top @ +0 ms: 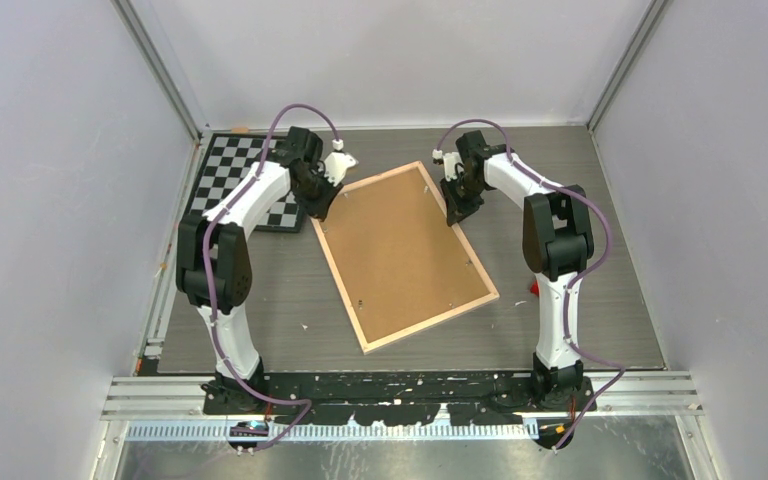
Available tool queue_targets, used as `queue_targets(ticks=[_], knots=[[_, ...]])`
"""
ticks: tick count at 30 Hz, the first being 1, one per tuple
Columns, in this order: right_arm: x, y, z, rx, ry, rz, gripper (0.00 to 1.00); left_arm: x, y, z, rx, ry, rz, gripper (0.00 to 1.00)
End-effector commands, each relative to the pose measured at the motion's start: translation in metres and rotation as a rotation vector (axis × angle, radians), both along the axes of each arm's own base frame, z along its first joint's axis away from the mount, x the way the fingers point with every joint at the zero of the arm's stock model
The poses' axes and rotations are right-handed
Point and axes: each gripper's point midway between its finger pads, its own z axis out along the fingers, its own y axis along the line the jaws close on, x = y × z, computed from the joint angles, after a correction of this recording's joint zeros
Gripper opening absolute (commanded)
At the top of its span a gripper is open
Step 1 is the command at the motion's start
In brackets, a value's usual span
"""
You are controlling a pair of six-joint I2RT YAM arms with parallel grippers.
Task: Take the photo out of the frame
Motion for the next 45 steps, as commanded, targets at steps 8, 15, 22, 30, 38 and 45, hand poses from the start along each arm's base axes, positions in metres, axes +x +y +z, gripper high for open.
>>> queue_targets(ticks=[8,15,22,30,38,45], knots=[[-0.011,-0.013,-0.028,-0.059,0.046,-0.005,0.01,-0.025,-0.005,0.009,-0.019,0.096,0.056,0.0],[-0.012,-0.013,-0.029,-0.052,0.051,-0.006,0.0,-0.019,-0.008,0.006,-0.038,0.094,0.103,0.0],[-0.013,-0.011,-0.031,-0.044,0.058,-0.004,0.01,-0.01,-0.015,0.004,-0.082,0.069,0.136,0.0],[-0.013,-0.011,-0.031,-0.044,0.061,0.0,0.01,0.004,-0.021,0.001,-0.119,0.031,0.171,0.0],[-0.014,-0.011,-0.031,-0.041,0.063,-0.003,0.01,0.019,-0.023,0.005,-0.139,-0.029,0.2,0.0],[-0.015,-0.01,-0.032,-0.037,0.069,-0.008,0.01,0.022,-0.028,0.008,-0.179,-0.054,0.217,0.0]])
